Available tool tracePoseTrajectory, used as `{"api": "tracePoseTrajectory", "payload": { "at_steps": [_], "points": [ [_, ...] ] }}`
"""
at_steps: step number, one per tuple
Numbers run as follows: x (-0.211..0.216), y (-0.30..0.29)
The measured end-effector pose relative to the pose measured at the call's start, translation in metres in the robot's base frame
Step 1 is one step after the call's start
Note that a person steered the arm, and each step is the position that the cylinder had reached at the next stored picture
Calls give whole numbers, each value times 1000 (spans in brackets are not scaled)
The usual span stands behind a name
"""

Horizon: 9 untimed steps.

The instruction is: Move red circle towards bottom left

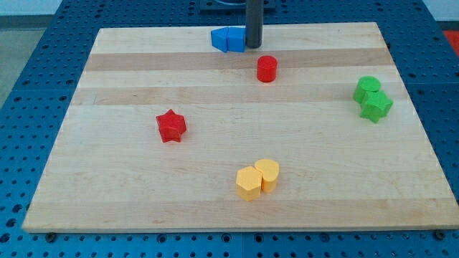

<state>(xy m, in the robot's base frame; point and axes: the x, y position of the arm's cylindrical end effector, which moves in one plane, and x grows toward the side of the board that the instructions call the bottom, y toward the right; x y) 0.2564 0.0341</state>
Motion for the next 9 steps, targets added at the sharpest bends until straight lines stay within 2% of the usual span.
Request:
{"api": "tracePoseTrajectory", "payload": {
  "at_steps": [2, 3, 9],
  "points": [
    [39, 20],
    [40, 28],
    [139, 35]
  ]
}}
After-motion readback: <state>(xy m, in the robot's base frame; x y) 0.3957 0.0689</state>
